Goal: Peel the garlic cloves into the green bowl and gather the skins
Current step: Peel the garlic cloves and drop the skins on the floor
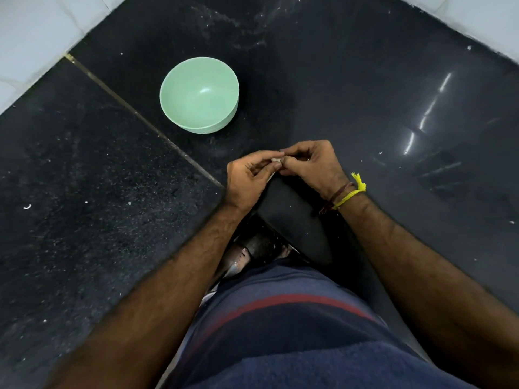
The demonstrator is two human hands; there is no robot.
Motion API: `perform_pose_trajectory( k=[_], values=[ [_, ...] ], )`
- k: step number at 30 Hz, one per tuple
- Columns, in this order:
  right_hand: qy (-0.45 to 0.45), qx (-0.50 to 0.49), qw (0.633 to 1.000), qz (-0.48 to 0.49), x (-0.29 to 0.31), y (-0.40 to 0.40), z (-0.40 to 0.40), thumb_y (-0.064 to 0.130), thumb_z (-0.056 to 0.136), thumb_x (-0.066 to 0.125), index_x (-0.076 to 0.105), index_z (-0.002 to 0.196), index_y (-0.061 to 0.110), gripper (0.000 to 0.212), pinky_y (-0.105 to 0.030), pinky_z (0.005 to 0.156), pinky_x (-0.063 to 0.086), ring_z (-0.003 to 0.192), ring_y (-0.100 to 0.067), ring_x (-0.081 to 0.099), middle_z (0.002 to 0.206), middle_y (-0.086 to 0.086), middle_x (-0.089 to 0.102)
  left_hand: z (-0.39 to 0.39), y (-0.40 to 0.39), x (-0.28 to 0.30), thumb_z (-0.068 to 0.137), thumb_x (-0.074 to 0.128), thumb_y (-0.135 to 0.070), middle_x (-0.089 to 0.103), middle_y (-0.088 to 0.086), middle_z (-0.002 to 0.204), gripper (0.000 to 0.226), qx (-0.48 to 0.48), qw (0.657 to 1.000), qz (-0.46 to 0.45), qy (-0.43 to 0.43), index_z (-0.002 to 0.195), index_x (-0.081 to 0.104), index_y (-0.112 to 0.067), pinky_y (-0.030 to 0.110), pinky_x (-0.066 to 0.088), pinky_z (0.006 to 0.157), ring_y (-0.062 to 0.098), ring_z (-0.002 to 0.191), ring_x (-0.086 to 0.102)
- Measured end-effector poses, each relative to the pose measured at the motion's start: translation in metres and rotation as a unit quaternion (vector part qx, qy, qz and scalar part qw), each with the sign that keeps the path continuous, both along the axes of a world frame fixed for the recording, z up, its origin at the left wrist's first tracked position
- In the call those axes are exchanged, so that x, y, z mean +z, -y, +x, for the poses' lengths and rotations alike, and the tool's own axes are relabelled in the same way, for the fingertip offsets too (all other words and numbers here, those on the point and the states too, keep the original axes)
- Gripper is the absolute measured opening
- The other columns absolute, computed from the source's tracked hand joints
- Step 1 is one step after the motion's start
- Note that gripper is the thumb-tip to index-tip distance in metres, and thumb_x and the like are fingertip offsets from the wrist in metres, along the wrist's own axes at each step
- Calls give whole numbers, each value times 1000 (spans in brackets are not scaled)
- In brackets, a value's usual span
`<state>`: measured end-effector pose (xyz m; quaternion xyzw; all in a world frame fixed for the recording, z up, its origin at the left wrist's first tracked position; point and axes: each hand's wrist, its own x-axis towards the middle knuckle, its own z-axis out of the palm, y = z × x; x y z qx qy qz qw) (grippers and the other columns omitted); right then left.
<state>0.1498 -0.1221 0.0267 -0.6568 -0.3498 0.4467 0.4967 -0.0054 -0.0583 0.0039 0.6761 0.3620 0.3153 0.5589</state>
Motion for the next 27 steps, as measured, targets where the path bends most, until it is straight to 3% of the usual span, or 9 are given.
perform_pose_trajectory(
  k=[5,9,11,16,21,23,27],
  values=[
    [77,-13,997,-12,-1,-5,-2,23,80,79,78,90,10,17,-41,73,62,77,-20,74,81,-3,76,-1,1,2,80,80,4,75,7,95,21,7,999,-38,-2,96,69,-1,28,59,86,16,91,75],
    [202,-4,979,-28,8,-9,-7,25,80,78,79,87,16,12,-17,63,55,66,-4,67,71,7,72,2,-2,2,78,81,3,75,10,99,37,23,998,-56,-4,112,66,0,23,58,82,12,89,73],
    [247,2,969,-27,13,-10,-10,22,81,77,80,87,14,10,-13,60,50,64,-3,63,72,4,72,2,-4,1,78,82,3,76,11,100,38,20,998,-61,-10,114,69,2,25,58,83,14,89,74],
    [166,13,985,-34,11,-5,0,24,77,82,80,88,14,15,-23,66,57,72,-9,70,76,3,75,5,-9,1,76,83,3,77,10,91,26,18,996,-88,-3,101,73,5,21,58,75,10,79,74],
    [186,-57,981,-25,5,-5,-13,13,76,77,77,82,14,6,-22,62,56,66,-6,68,72,4,72,6,-7,4,78,82,4,76,10,90,21,11,997,-82,3,97,73,-1,21,58,75,9,79,74],
    [179,-35,983,-27,4,-5,-8,7,78,73,77,86,16,13,-22,64,56,67,-3,67,74,4,72,5,-5,5,76,82,7,76,10,91,24,8,996,-94,5,98,72,1,23,59,76,11,81,74],
    [32,2,999,-36,5,-1,-1,-6,88,60,74,100,5,22,-32,80,61,87,-21,74,94,-12,75,5,-14,2,77,82,6,76,8,91,30,0,995,-101,-4,104,71,1,21,58,78,10,82,73]
  ],
)
